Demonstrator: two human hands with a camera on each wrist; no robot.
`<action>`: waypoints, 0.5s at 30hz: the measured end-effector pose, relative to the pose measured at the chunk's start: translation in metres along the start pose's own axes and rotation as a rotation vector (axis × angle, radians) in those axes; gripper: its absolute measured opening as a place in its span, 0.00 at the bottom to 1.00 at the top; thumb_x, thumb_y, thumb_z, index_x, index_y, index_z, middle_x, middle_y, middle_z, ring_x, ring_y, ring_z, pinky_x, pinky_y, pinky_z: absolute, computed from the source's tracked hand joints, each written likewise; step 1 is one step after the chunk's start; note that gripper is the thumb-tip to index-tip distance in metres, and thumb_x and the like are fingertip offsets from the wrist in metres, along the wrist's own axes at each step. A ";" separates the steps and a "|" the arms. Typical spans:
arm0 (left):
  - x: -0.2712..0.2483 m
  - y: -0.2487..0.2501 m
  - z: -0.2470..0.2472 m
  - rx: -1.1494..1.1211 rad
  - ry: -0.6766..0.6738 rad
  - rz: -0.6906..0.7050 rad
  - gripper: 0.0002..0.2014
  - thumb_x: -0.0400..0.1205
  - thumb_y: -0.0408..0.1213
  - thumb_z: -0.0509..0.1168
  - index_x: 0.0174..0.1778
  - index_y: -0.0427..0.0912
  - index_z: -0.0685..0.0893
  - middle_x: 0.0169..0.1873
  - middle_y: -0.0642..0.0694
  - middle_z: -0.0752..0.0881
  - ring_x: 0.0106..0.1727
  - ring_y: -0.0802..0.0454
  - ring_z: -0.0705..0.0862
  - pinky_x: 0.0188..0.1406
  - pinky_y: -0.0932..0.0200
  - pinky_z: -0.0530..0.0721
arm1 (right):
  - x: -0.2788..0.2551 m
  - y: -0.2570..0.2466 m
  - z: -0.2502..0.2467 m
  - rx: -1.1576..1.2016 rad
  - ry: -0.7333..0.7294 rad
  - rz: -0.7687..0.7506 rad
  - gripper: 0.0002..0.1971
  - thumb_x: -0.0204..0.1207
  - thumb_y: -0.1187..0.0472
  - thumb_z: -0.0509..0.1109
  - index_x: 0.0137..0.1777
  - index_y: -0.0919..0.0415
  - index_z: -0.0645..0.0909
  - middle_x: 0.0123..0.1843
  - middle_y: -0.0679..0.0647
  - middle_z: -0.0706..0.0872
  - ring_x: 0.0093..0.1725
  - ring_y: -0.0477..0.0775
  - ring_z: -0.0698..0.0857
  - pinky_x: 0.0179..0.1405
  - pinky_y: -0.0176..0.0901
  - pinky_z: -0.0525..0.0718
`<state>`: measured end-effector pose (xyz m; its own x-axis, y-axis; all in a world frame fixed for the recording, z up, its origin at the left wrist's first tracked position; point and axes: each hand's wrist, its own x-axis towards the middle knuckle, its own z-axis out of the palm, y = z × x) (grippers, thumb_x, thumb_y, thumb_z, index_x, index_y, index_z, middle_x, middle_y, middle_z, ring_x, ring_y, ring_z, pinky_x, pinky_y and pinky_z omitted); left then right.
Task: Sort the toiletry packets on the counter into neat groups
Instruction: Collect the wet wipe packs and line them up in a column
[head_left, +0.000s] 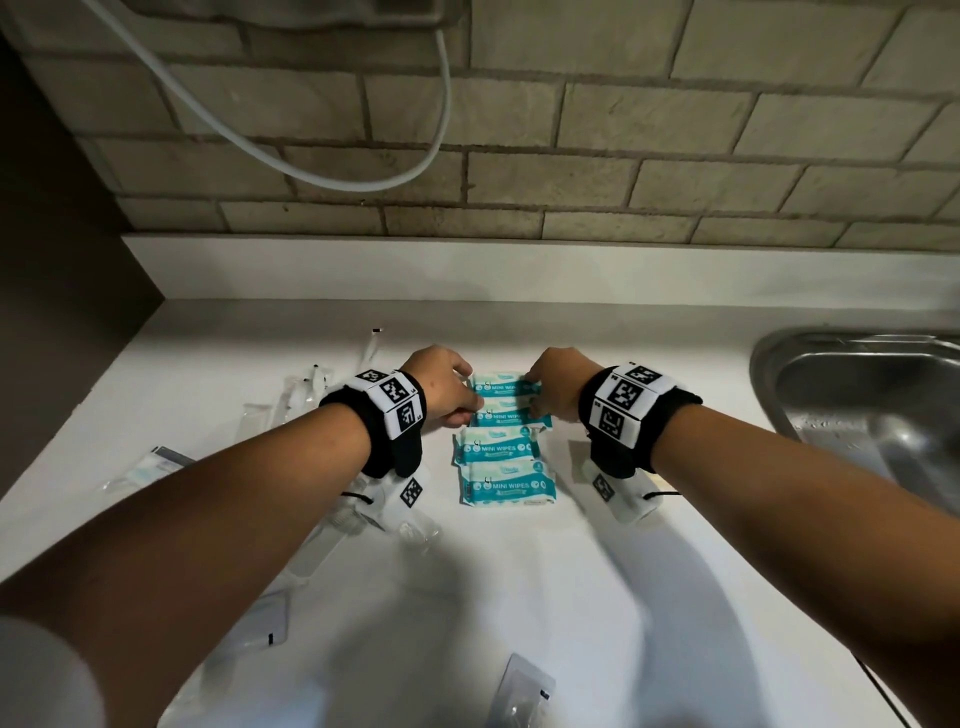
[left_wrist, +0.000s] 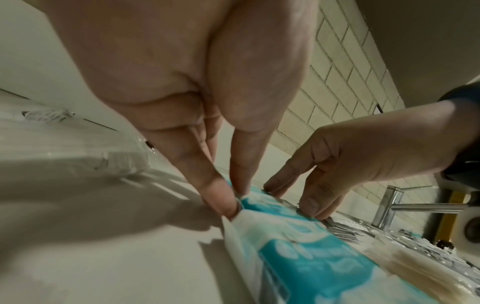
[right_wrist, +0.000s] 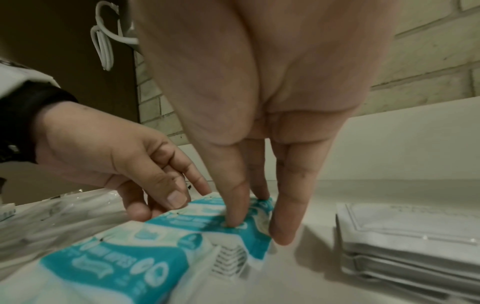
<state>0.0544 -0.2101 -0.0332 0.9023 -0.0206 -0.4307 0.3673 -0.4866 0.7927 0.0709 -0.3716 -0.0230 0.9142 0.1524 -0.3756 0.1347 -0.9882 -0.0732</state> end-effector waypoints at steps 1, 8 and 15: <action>0.000 0.000 0.000 -0.004 0.004 0.001 0.24 0.76 0.25 0.73 0.68 0.37 0.77 0.49 0.34 0.88 0.28 0.53 0.86 0.18 0.71 0.80 | 0.000 0.000 0.001 0.001 0.002 -0.001 0.22 0.78 0.57 0.72 0.70 0.63 0.79 0.62 0.58 0.86 0.60 0.58 0.85 0.58 0.46 0.84; -0.008 -0.001 -0.003 -0.009 -0.030 0.024 0.24 0.78 0.25 0.72 0.70 0.35 0.75 0.48 0.34 0.87 0.27 0.54 0.84 0.18 0.70 0.80 | -0.011 -0.002 -0.003 0.019 -0.002 0.003 0.21 0.79 0.58 0.70 0.70 0.64 0.79 0.64 0.59 0.85 0.62 0.59 0.84 0.61 0.46 0.83; -0.033 -0.018 -0.029 0.090 -0.092 0.037 0.14 0.77 0.33 0.74 0.56 0.38 0.80 0.35 0.33 0.89 0.29 0.46 0.81 0.31 0.56 0.82 | -0.057 -0.002 0.002 0.218 0.116 -0.150 0.25 0.74 0.51 0.75 0.70 0.56 0.80 0.66 0.56 0.81 0.61 0.56 0.81 0.56 0.40 0.75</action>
<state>0.0247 -0.1754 -0.0208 0.8887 -0.1176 -0.4431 0.3090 -0.5602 0.7686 0.0180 -0.3786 -0.0032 0.9295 0.2812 -0.2387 0.1977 -0.9261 -0.3214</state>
